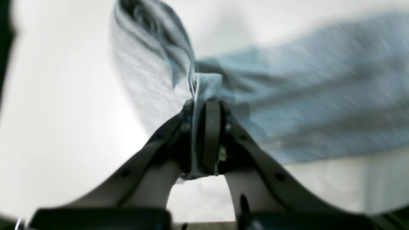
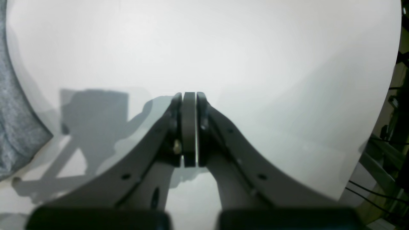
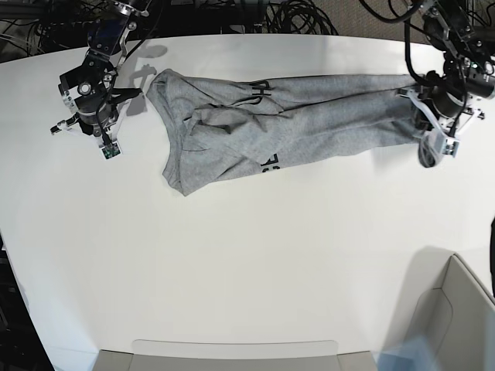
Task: Fold the T-shirt properly
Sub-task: 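Grasp the strip end with the left gripper and fold it toward the right gripper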
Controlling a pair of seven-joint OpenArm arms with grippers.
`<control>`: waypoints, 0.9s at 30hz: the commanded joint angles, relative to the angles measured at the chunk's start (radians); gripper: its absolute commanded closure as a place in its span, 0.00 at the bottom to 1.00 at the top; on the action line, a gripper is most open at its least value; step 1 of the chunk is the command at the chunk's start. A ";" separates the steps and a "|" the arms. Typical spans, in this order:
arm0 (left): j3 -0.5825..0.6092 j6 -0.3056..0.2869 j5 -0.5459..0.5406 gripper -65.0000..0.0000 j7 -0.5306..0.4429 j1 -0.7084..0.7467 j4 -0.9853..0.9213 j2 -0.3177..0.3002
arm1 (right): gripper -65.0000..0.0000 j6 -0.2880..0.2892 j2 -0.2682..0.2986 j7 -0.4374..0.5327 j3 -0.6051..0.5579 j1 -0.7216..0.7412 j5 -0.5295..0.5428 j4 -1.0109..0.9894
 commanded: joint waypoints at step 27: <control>0.235 -0.002 -0.012 1.00 -0.009 0.004 0.019 0.209 | 1.00 0.015 0.004 0.011 -0.002 0.013 0.002 0.007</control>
